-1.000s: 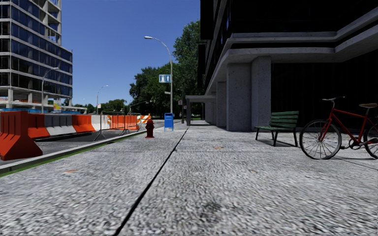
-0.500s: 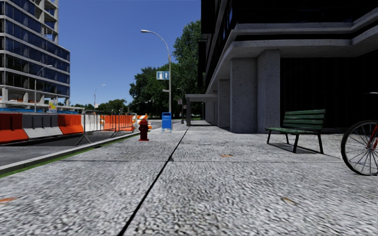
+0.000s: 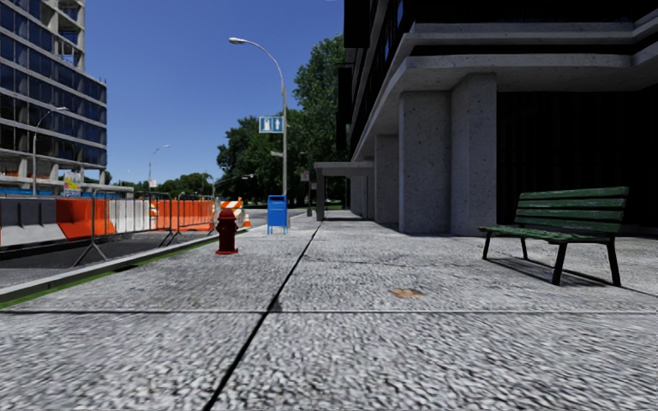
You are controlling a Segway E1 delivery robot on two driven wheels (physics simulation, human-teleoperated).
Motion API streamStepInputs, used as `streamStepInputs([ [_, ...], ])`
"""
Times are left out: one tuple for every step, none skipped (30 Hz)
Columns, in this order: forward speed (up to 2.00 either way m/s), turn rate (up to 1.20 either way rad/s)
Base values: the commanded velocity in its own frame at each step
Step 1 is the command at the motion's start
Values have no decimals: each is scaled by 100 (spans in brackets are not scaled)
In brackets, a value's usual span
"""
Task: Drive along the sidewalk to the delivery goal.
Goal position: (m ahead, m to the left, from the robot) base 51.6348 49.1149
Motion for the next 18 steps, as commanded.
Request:
streamStepInputs([
  [200, 0],
  [200, 0],
  [200, 0],
  [200, 0],
  [200, 0],
  [200, 0],
  [200, 0],
  [200, 0],
  [200, 0],
  [200, 0],
  [200, 0],
  [200, -8],
  [200, -21],
  [200, -21],
  [200, -25],
  [200, -26],
  [200, -27],
  [200, -27],
])
